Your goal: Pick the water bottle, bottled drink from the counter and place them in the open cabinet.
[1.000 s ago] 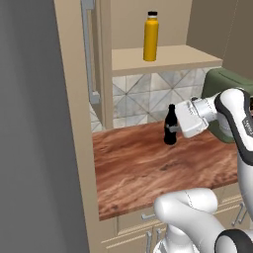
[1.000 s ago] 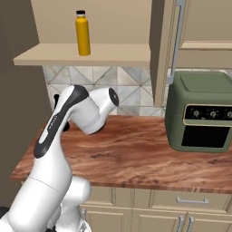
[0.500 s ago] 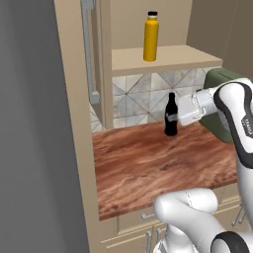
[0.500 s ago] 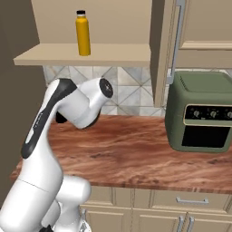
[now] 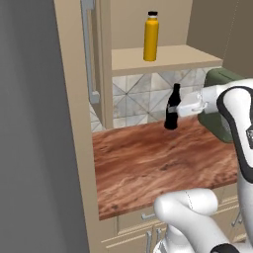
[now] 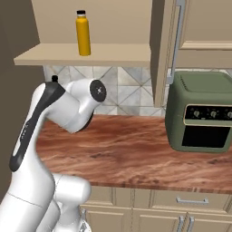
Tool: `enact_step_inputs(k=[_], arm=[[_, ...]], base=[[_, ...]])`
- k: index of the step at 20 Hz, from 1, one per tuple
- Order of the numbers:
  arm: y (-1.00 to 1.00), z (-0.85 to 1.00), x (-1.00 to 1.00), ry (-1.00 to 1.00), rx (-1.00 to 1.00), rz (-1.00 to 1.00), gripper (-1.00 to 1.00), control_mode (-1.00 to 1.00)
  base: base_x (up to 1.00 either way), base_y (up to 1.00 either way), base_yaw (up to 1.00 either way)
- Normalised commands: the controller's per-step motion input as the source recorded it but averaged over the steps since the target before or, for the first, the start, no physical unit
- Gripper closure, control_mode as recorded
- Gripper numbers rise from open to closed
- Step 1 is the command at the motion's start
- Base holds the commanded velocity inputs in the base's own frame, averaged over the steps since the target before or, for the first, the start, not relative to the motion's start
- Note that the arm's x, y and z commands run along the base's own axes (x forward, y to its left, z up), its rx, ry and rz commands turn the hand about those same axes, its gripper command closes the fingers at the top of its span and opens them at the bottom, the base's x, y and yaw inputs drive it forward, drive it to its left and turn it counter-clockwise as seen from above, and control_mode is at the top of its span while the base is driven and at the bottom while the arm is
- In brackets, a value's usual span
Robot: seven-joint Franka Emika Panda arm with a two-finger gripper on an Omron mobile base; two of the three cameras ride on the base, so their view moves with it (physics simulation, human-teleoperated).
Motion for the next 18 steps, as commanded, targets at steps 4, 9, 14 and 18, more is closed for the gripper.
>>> enact_step_inputs(k=[4,9,14,18], arm=[[0.07,0.31,-0.04,0.06,0.14,-0.06,1.00,-1.00],[0.14,0.40,0.00,0.10,0.01,-0.01,1.00,-1.00],[0.03,0.32,0.00,0.15,-0.02,0.00,1.00,-1.00],[0.00,0.29,0.00,0.11,-0.01,0.03,1.00,-1.00]], base=[[0.00,0.00,0.00],[0.00,0.00,0.00],[0.00,0.00,0.00],[0.00,0.00,0.00]])
